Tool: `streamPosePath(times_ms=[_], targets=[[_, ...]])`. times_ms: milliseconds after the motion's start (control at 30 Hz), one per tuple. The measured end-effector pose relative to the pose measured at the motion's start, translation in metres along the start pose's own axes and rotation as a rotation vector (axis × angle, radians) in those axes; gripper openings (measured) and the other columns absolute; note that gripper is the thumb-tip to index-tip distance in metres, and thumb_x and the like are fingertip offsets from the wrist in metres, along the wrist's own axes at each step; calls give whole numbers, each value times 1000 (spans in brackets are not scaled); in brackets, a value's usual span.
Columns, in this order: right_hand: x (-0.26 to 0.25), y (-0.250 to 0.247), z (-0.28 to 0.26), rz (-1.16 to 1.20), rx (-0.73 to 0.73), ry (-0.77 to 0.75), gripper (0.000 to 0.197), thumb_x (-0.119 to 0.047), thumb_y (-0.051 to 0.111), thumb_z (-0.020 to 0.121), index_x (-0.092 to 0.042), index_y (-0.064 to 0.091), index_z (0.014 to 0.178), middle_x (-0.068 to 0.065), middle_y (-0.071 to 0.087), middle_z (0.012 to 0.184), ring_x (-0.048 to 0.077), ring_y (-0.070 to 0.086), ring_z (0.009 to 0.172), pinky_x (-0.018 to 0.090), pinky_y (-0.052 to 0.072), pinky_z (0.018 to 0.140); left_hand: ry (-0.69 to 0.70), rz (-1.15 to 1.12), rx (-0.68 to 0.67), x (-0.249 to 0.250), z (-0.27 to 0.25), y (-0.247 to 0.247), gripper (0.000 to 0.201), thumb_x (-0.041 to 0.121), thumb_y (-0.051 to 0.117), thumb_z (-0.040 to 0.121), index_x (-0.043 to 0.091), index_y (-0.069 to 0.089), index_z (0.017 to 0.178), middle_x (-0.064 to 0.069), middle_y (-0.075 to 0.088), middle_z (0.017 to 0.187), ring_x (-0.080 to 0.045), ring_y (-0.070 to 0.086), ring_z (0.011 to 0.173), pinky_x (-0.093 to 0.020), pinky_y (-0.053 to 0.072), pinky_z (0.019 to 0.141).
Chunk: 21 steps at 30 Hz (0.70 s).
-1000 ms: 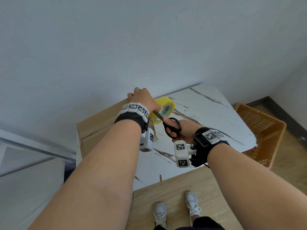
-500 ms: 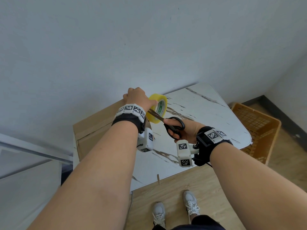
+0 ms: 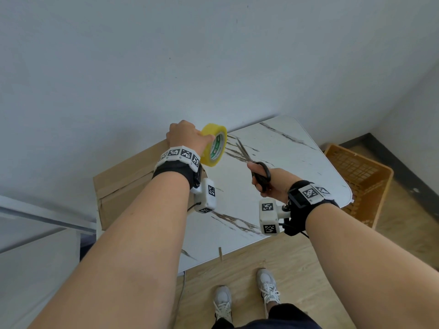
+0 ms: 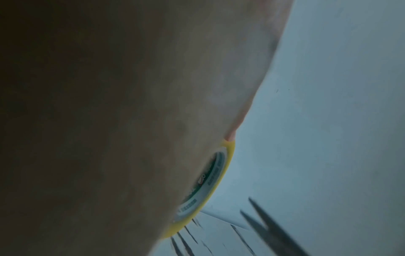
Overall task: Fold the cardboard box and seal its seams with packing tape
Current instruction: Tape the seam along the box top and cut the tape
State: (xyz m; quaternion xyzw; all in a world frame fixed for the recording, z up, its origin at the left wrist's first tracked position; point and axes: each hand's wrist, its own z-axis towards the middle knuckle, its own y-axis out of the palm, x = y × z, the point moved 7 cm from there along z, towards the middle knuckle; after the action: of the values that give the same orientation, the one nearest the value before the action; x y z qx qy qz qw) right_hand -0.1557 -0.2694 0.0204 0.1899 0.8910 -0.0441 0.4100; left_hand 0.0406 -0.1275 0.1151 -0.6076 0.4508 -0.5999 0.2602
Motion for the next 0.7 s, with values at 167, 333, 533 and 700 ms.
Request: streamPosePath(times_ms=[167,333,533,700], targets=[[1,-19,21,-686,269,118,56,-61,53,88,-7,58,71,3,60,65,19,51,56,29,43,60,16,-9,-16,-2,0,3,74,70,61,48,24,71,106,5,60,122,-19,53,116,-33,43,100],[6,-20,43,-974,360,194,43,-38,49,95,-11,41,63,3,45,57,16,39,47,25,30,46,62,20,1,-4,4,8,73,69,60,52,24,71,107,8,61,120,-16,52,118,-33,39,102],[17,-19,60,-1098,331,227,18,-21,47,96,-4,54,91,4,52,66,24,56,73,34,48,81,97,48,14,-9,11,13,68,70,61,53,26,71,104,10,59,121,-15,49,119,-30,34,99],[24,-18,57,-1012,274,184,17,-17,56,93,-15,53,109,18,56,130,33,53,120,29,34,70,160,64,15,-6,11,13,44,60,68,64,27,74,92,12,58,122,-15,44,123,-31,30,102]])
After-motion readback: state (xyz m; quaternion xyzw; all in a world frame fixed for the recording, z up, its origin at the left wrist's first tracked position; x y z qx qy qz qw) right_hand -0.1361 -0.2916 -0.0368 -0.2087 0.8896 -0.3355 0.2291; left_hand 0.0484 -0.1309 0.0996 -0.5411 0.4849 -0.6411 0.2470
